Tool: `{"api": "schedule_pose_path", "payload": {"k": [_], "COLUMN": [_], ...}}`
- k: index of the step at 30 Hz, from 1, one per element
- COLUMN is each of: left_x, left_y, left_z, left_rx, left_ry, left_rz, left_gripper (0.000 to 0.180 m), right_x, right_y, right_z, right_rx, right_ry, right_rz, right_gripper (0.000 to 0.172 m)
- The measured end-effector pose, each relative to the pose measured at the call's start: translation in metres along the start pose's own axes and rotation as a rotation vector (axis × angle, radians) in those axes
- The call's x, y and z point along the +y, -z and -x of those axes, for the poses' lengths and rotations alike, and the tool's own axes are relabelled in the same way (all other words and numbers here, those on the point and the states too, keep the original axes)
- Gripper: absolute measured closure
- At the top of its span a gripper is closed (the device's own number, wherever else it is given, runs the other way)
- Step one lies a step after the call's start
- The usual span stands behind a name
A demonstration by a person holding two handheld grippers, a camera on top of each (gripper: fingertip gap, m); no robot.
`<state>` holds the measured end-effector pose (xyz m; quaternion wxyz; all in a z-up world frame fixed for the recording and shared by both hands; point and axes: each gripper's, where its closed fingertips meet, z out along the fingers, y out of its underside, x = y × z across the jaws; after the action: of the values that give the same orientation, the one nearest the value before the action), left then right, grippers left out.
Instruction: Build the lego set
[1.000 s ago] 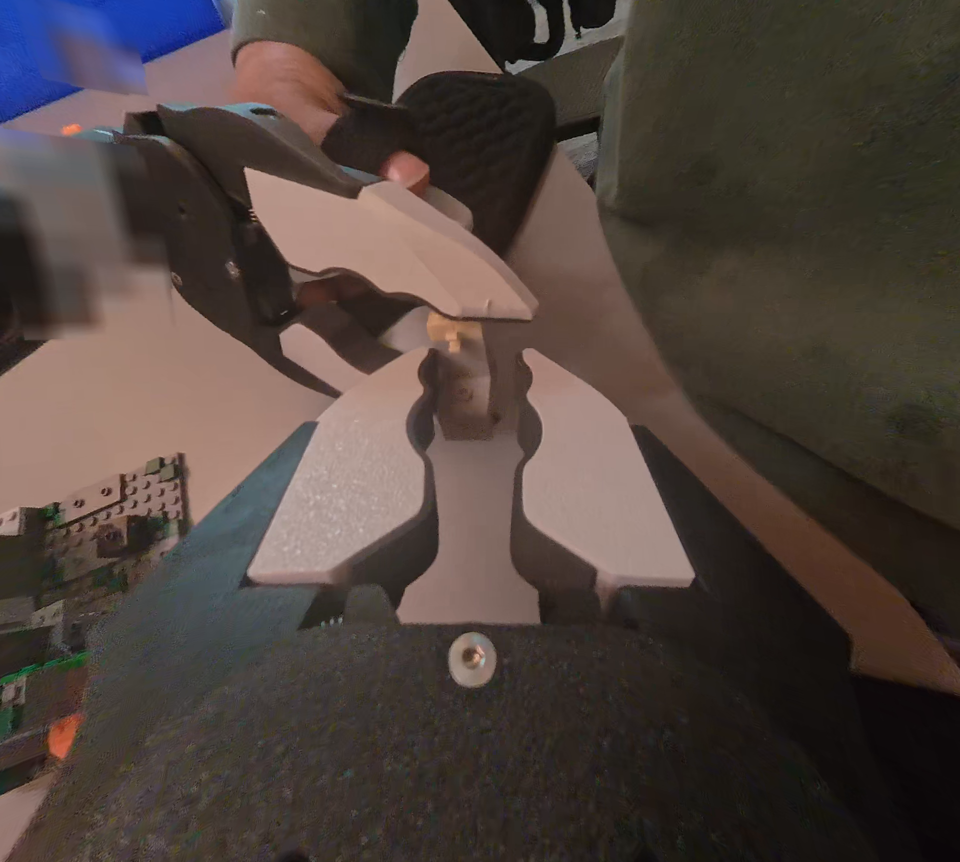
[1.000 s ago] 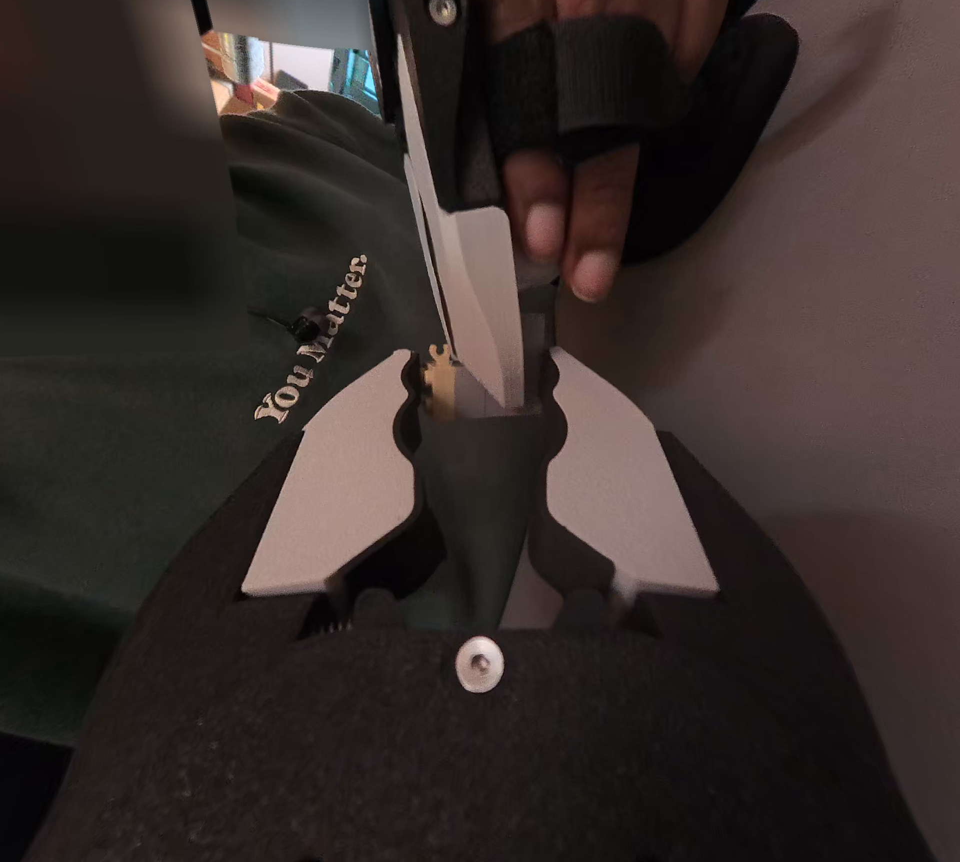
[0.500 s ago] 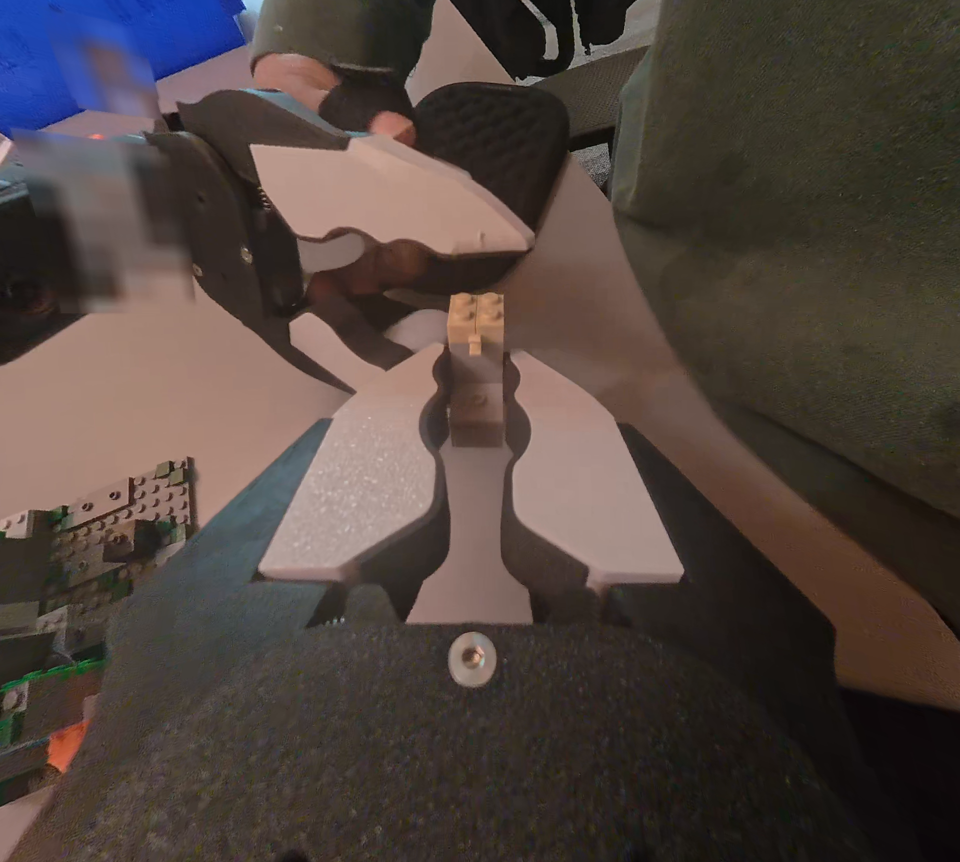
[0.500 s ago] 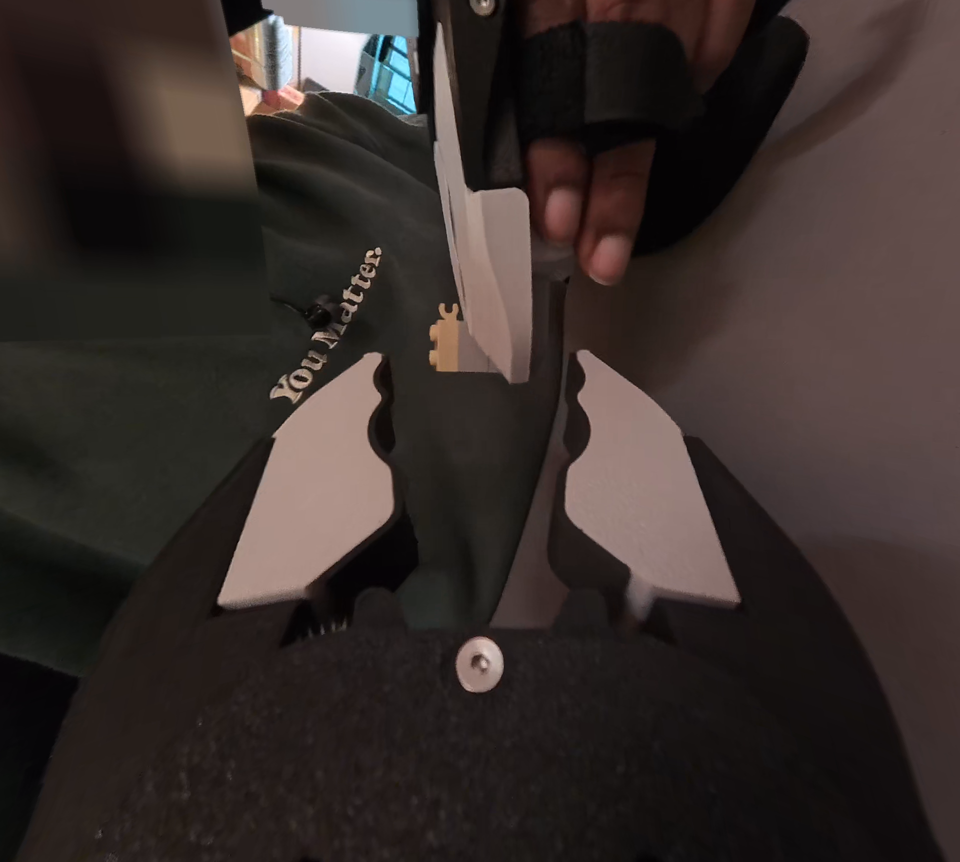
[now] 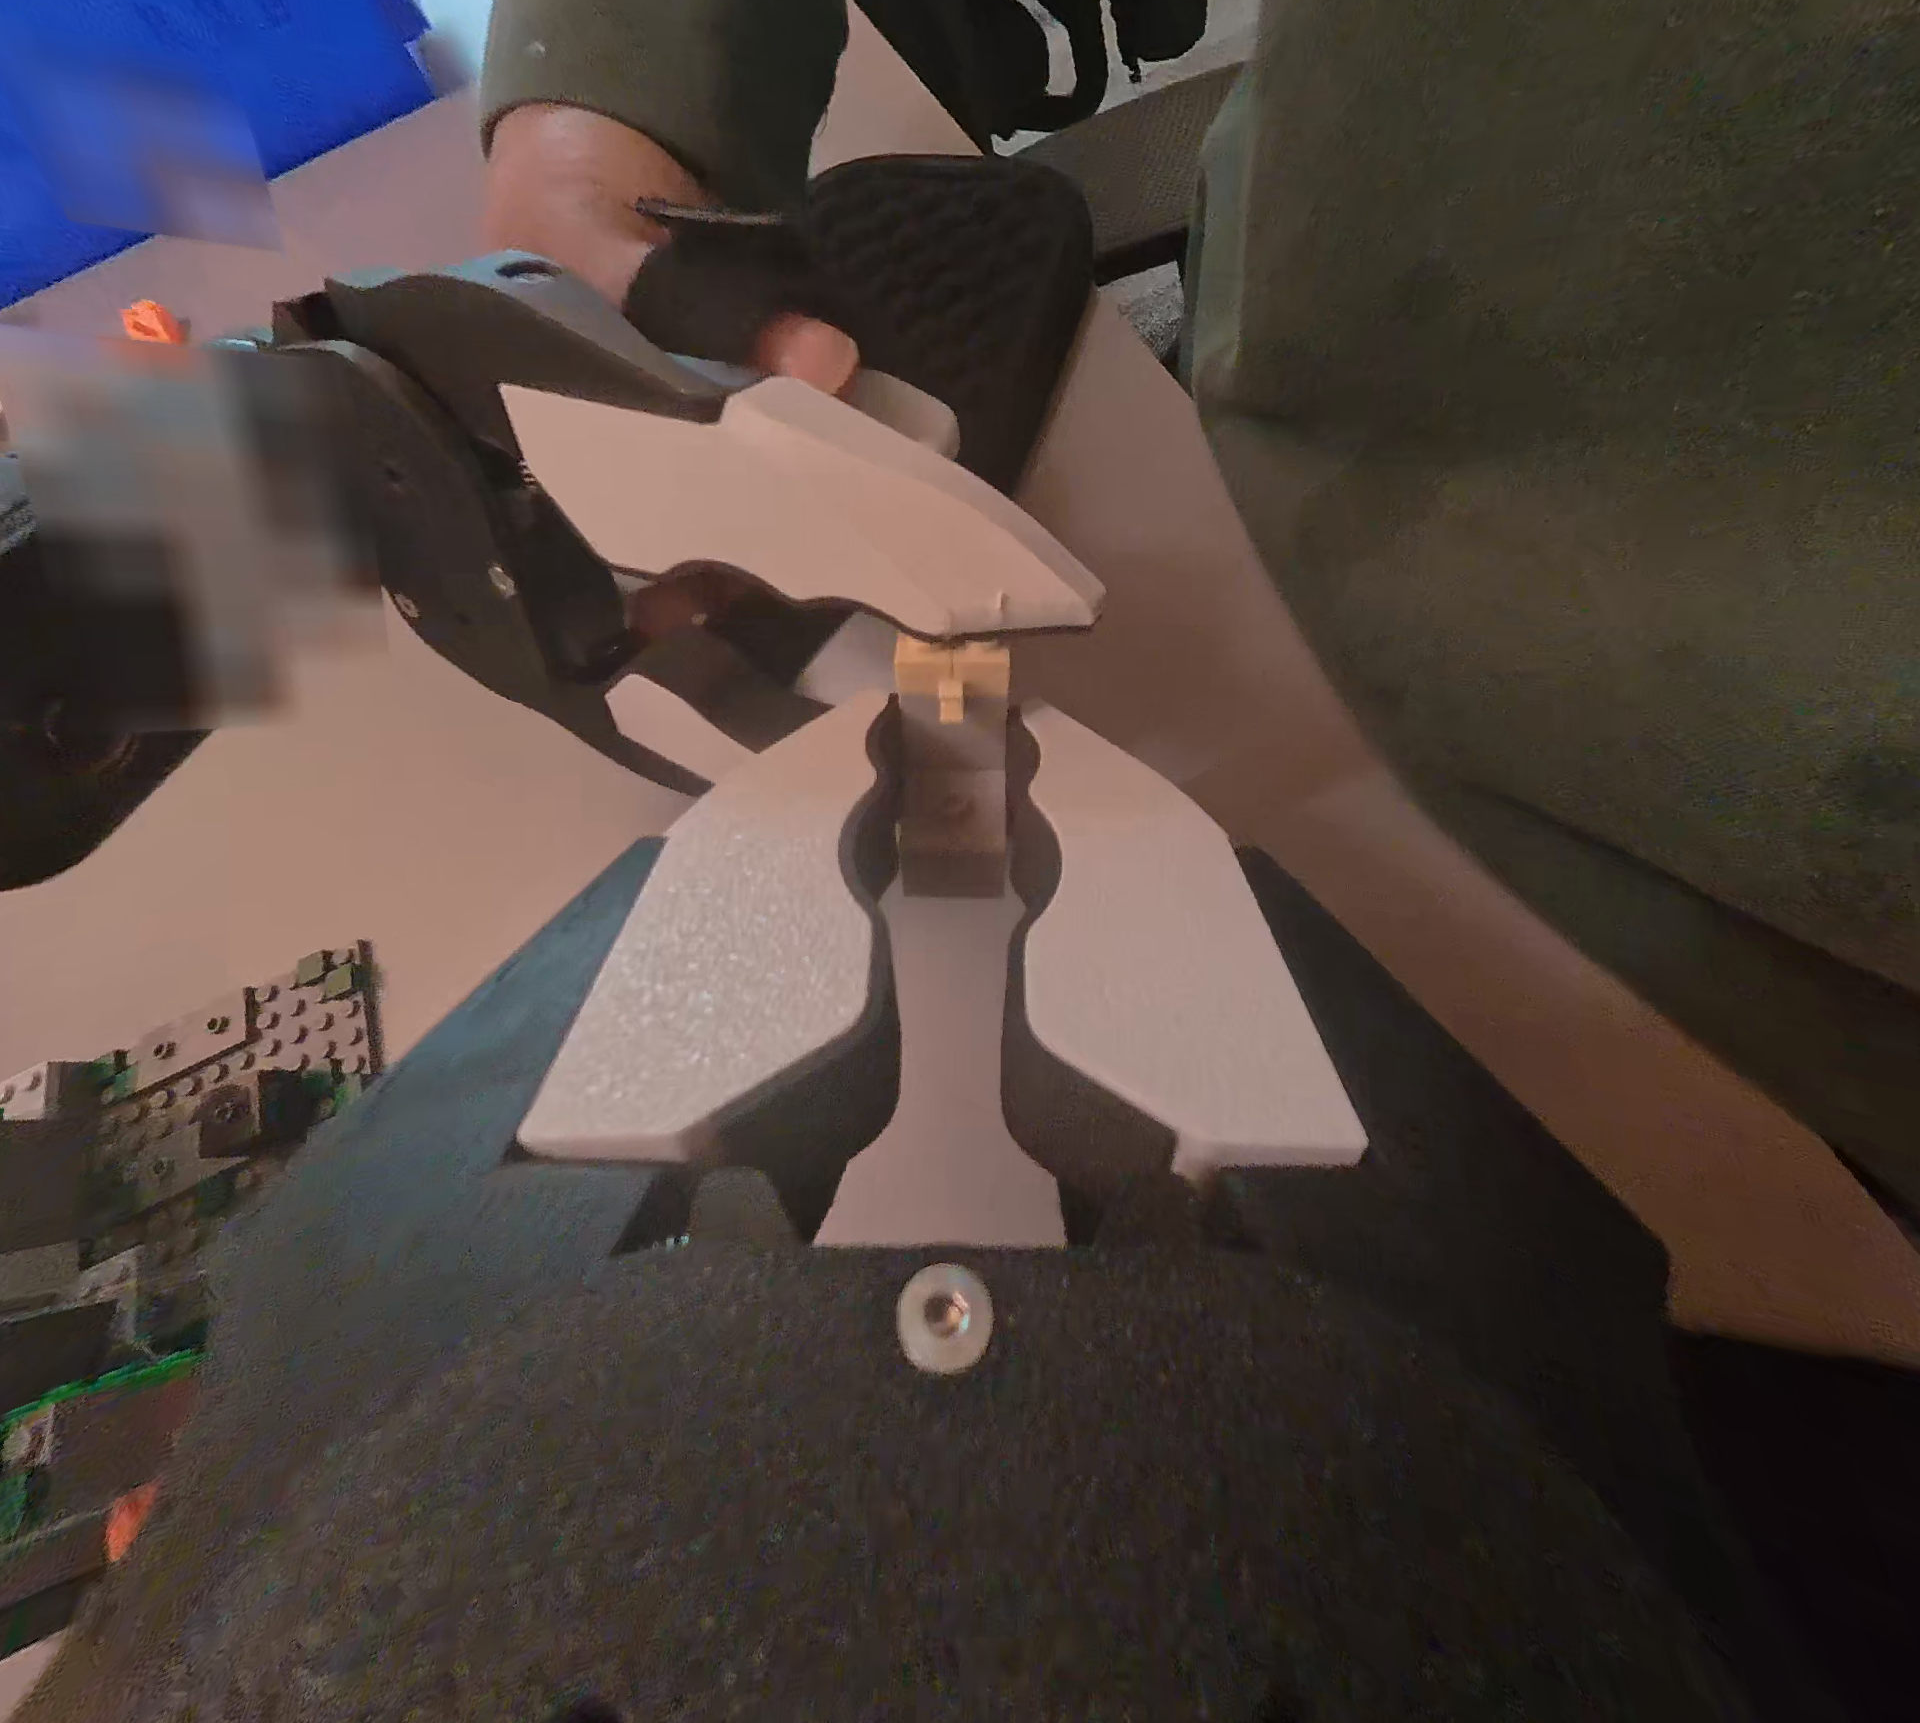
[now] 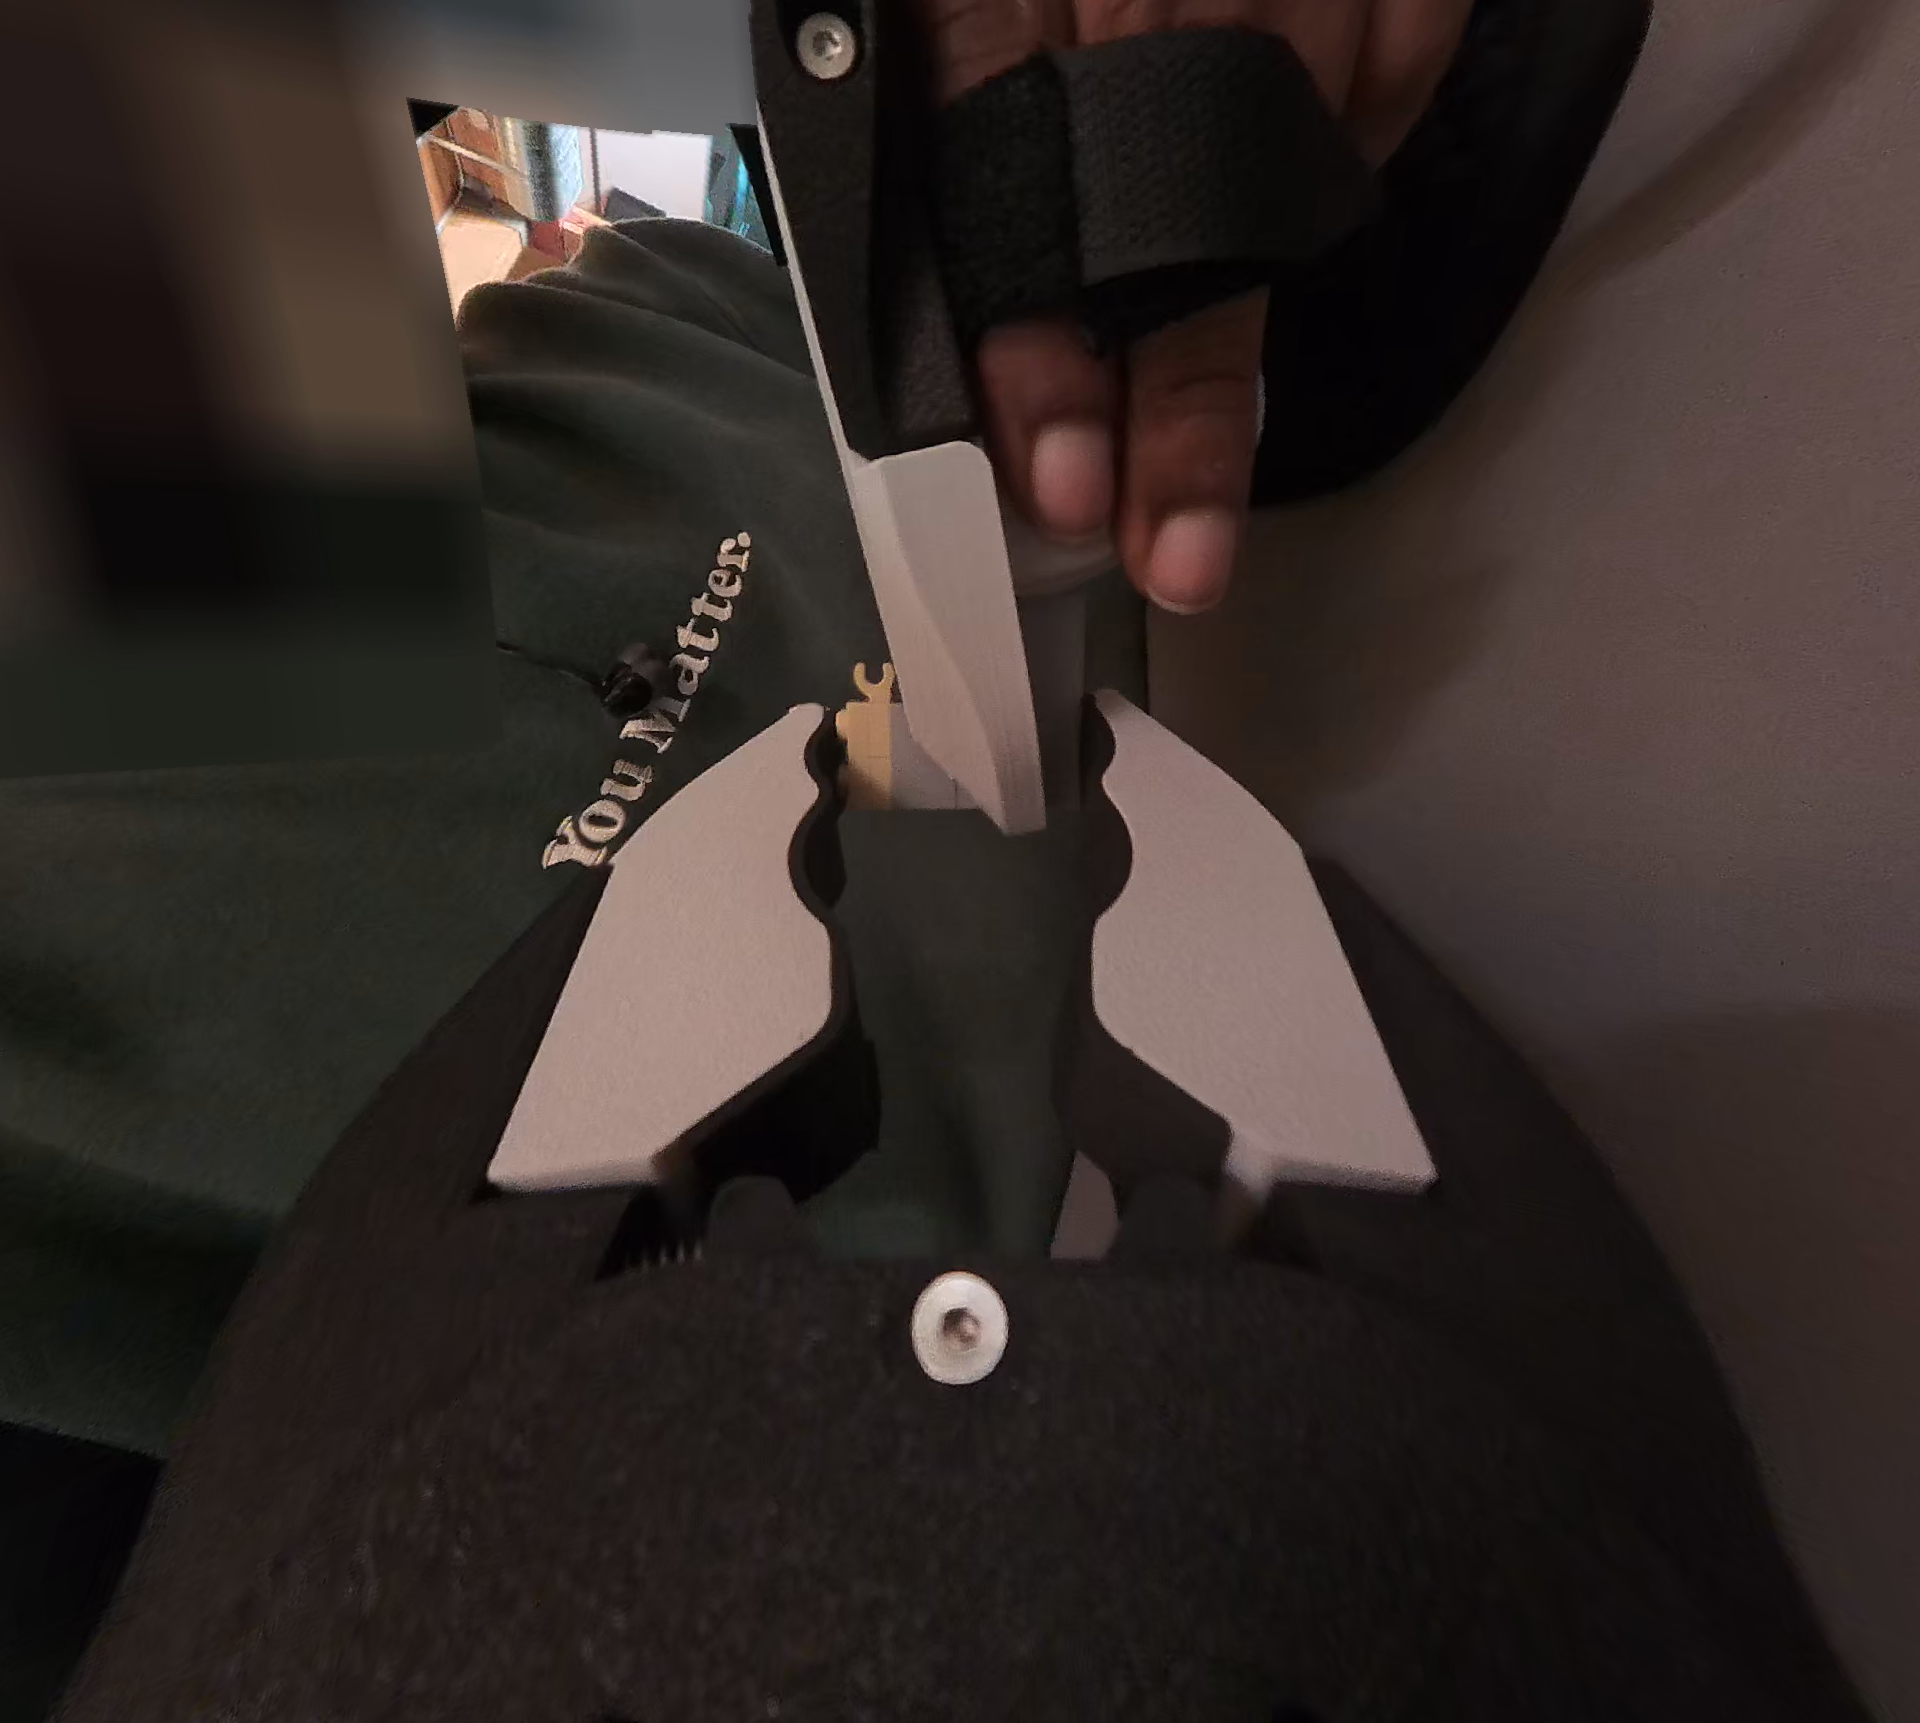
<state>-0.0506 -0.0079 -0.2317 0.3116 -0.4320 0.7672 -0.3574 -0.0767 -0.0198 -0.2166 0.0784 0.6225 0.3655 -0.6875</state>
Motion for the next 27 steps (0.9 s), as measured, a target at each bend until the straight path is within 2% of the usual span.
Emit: {"api": "schedule_pose_path", "payload": {"k": [1, 7, 12, 14, 17, 21, 24, 27], "left_x": [0.001, 0.005, 0.000, 0.003, 0.007, 0.018, 0.024, 0.027], "left_y": [-0.001, -0.001, 0.005, 0.008, 0.013, 0.015, 0.012, 0.007], "left_z": [0.000, 0.002, 0.014, 0.025, 0.041, 0.058, 0.064, 0.064], "left_rx": [0.003, -0.008, -0.052, -0.091, -0.130, -0.159, -0.169, -0.167], "left_ry": [0.000, 0.005, 0.070, 0.108, 0.209, 0.326, 0.375, 0.393], "left_rz": [0.009, 0.014, -0.048, -0.071, -0.130, -0.186, -0.196, -0.194], "left_gripper": [0.163, 0.163, 0.163, 0.163, 0.163, 0.163, 0.163, 0.163], "right_x": [0.001, 0.000, -0.012, -0.018, -0.024, -0.037, -0.041, -0.048], "right_y": [0.000, 0.000, 0.011, 0.023, 0.047, 0.065, 0.067, 0.065], "right_z": [-0.001, -0.005, -0.003, -0.005, -0.017, -0.015, -0.018, -0.019], "right_rx": [0.008, 0.055, 0.125, 0.230, 0.508, 0.706, 0.789, 0.805], "right_ry": [-0.005, 0.005, 0.075, 0.193, 0.415, 0.643, 0.715, 0.737], "right_rz": [0.001, -0.026, -0.089, -0.112, -0.107, -0.176, -0.156, -0.140], "right_gripper": [0.129, 0.129, 0.126, 0.122, 0.122, 0.130, 0.134, 0.135]}}
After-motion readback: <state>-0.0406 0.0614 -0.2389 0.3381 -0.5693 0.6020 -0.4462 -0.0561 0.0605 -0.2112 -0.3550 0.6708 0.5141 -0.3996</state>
